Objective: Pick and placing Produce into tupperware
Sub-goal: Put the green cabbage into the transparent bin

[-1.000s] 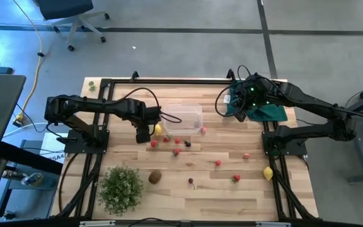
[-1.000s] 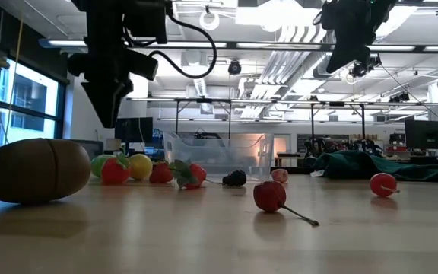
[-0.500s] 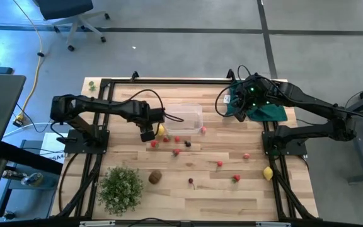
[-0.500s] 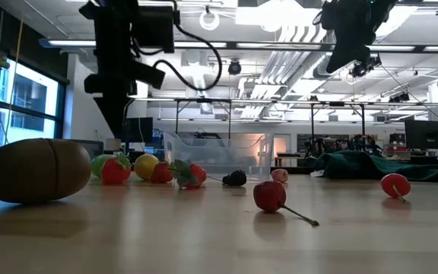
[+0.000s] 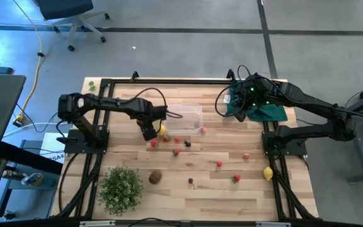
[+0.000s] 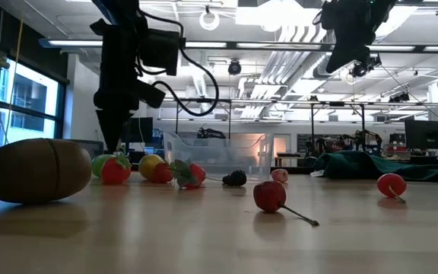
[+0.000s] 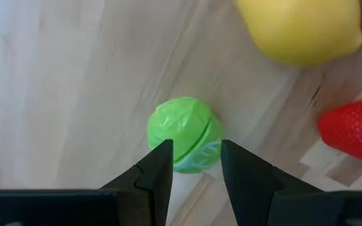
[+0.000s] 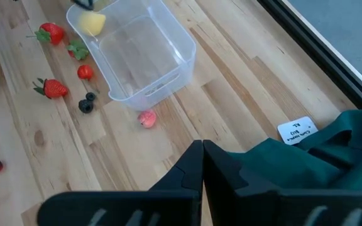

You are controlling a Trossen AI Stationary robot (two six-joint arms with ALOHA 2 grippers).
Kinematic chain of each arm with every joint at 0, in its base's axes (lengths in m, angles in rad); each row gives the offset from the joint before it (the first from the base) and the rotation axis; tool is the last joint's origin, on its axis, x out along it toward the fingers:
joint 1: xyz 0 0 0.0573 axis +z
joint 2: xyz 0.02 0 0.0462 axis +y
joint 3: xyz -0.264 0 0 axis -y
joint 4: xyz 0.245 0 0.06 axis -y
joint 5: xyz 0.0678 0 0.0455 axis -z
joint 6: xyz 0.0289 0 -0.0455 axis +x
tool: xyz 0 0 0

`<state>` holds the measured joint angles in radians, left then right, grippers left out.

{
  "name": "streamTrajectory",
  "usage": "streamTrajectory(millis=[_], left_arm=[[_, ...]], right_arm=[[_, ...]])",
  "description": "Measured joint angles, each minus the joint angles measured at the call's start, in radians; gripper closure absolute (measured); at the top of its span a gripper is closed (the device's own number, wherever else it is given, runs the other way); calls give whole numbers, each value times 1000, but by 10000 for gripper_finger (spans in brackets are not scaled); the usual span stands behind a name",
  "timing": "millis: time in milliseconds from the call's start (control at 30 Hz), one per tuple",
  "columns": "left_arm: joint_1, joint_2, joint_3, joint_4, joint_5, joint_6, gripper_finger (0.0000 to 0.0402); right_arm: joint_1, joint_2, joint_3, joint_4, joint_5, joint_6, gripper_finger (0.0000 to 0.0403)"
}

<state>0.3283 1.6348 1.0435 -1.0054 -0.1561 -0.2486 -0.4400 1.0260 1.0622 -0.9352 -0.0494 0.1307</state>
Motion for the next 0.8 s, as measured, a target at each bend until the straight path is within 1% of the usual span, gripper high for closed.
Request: streamTrajectory(millis=[100,200,467,633,800], left_arm=[[21,0,0,1,25,-18,263],[26,0,0,18,27,-29,238],[25,0,0,19,26,-53,142],[25,0,0,3,-3,-44,81],[26,38,0,-21,-3,-44,41]], right_arm=[[0,0,0,0,0,0,402],[0,0,0,0,0,0,402],[0,0,0,0,0,0,402],[0,0,0,0,0,0,402],[0,0,0,0,0,0,402]])
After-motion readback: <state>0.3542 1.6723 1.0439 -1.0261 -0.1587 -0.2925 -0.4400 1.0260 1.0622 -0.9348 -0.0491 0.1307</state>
